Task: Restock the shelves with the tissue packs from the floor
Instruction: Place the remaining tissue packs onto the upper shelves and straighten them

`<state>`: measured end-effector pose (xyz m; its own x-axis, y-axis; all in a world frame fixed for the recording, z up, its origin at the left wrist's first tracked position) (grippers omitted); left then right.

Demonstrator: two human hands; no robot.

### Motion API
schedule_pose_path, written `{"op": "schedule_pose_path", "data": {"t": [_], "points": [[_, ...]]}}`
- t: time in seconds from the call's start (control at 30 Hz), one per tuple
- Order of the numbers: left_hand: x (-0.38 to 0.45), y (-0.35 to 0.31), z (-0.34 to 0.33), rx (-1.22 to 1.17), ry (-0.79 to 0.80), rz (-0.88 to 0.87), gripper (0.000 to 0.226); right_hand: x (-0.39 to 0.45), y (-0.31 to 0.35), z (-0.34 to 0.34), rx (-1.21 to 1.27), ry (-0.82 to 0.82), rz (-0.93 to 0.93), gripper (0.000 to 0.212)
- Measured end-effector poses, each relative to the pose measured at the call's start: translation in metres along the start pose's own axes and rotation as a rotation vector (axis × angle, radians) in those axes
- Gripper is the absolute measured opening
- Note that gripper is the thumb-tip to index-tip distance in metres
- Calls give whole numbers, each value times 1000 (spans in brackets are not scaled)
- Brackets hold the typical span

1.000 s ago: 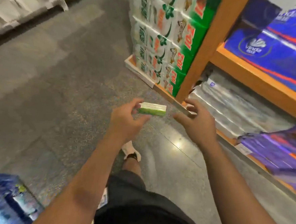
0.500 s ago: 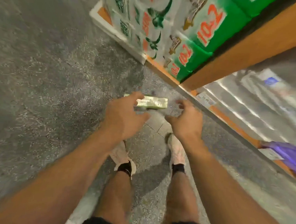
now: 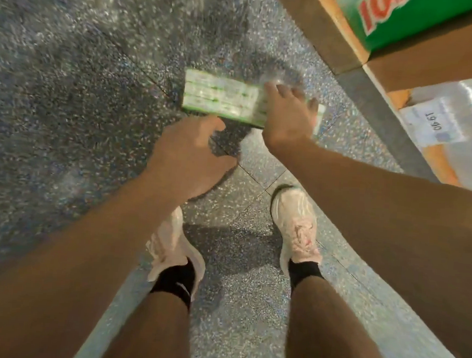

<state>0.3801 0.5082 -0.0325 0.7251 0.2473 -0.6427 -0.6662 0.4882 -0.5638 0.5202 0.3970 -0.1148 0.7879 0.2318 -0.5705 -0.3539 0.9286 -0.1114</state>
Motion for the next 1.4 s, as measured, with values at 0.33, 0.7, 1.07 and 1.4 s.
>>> {"op": "schedule_pose_path", "data": {"t": [0.33,0.7,1.07,1.4], "points": [[-49,-74,121,312,-168,-324,73,-110,17,160,173,4,13,43],[-235,-247,387,405,-216,-301,64,-281,38,502,325,41,537,59],[-572,-298,496,344,-660,171,57,-519,97,658,185,-403,1103,50],[-953,-315,406,217,-1153,664,60,-855,121,676,79,-587,1905,81]]}}
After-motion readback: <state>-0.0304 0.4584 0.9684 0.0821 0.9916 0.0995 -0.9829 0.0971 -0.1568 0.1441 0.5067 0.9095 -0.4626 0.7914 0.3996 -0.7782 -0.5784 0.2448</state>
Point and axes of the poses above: each hand's wrist, its own x-axis towards the middle knuckle, its own z-axis out of the back of the hand, y = z × x, the point moved 3 cm from there along x, towards the middle knuckle, and after that the axes turned 12 degrees about -z, right-handed, at the moved point
